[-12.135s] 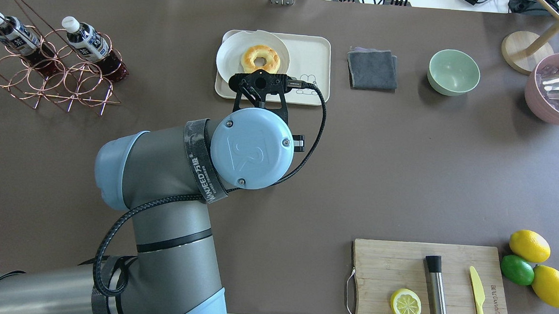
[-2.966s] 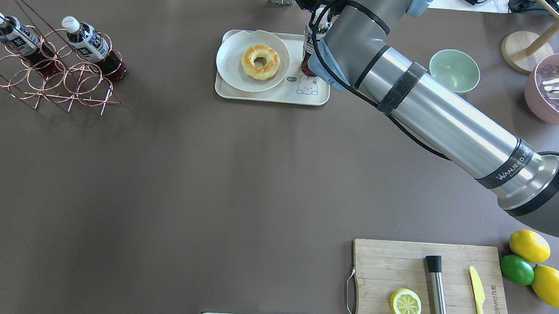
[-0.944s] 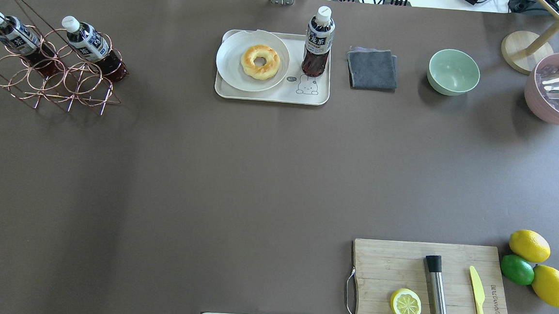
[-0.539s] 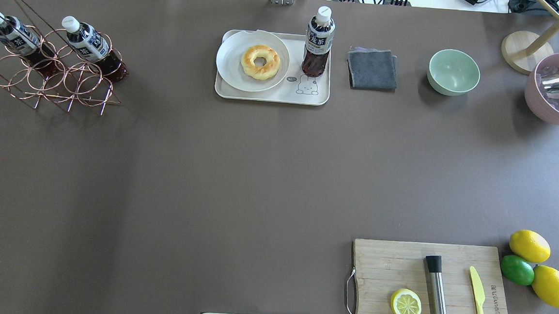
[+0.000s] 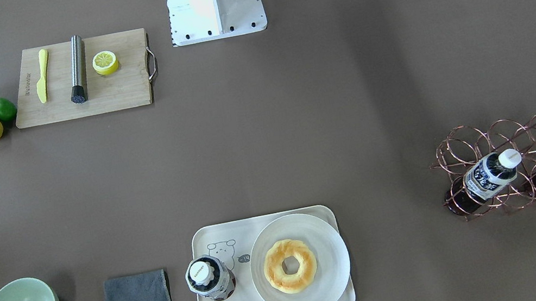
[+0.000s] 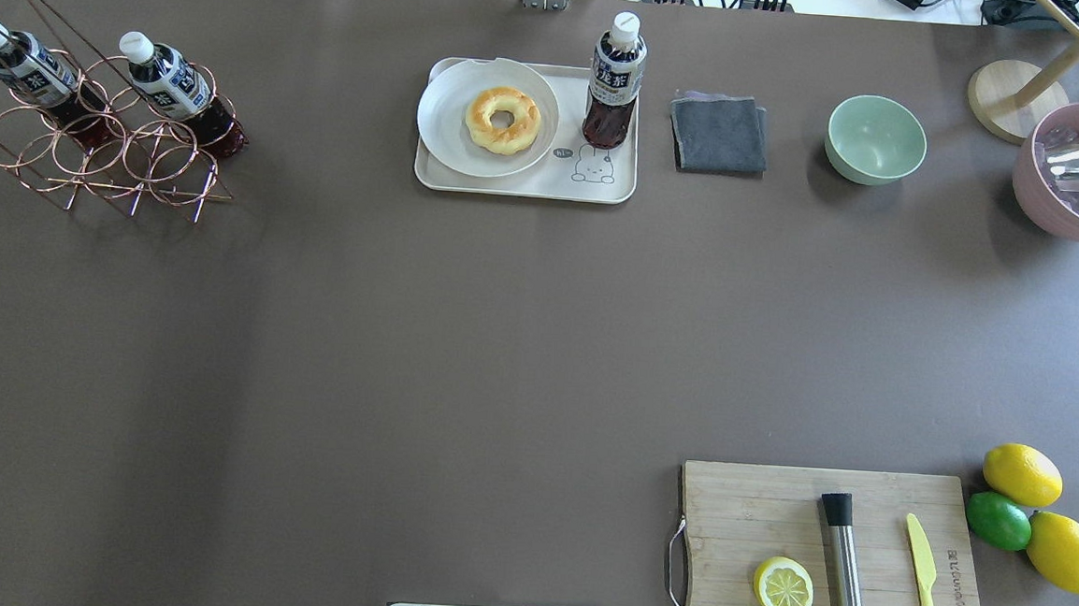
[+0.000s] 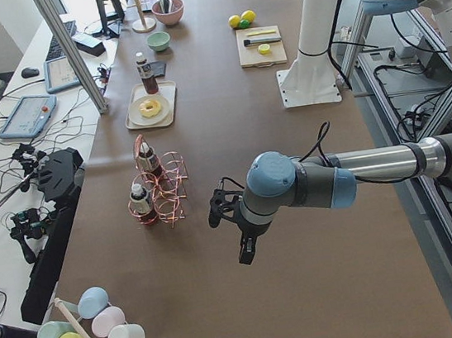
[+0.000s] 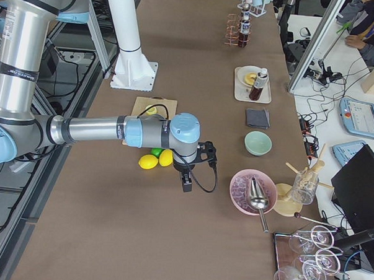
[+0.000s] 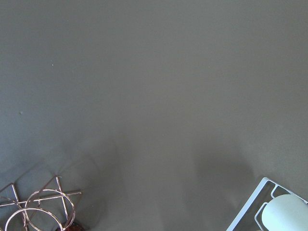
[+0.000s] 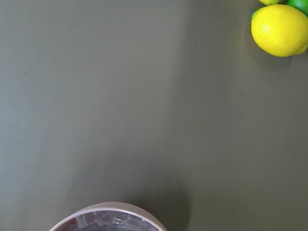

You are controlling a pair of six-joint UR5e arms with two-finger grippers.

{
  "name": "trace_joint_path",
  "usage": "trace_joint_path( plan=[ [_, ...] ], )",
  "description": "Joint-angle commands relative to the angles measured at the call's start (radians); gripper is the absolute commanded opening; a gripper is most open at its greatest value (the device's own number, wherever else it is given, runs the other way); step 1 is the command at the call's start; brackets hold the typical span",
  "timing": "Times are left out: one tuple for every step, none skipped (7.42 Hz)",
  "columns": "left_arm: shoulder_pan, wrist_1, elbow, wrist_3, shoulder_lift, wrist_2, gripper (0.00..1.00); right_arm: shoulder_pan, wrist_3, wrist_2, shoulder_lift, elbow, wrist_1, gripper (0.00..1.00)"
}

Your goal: Place tea on tray

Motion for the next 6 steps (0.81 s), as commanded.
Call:
trace_joint_path(
  plan=[
    [0.0, -0.001, 0.005, 0.005, 0.0, 0.0, 0.97, 0.003, -0.003, 0.003, -0.002, 0.003, 0.002, 1.0],
    [0.0, -0.001, 0.003, 0.003, 0.0, 0.002, 0.97, 0.002, -0.006, 0.003, 0.003, 0.0, 0.002, 1.0],
    [0.0, -0.001, 0.003, 0.005, 0.0, 0.002, 0.97, 0.001, -0.006, 0.003, 0.003, 0.003, 0.002, 1.0],
    [-0.003, -0.001, 0.002, 0.005, 0.0, 0.002, 0.97, 0.001, -0.004, 0.005, 0.003, 0.003, 0.002, 1.0],
    [-0.003, -0.001, 0.008, 0.005, 0.0, 0.002, 0.97, 0.001, -0.003, 0.008, 0.003, 0.005, 0.002, 1.0],
    [-0.003, -0.001, 0.005, 0.005, 0.0, 0.023, 0.97, 0.001, -0.003, 0.014, 0.006, 0.005, 0.002, 1.0]
  ],
)
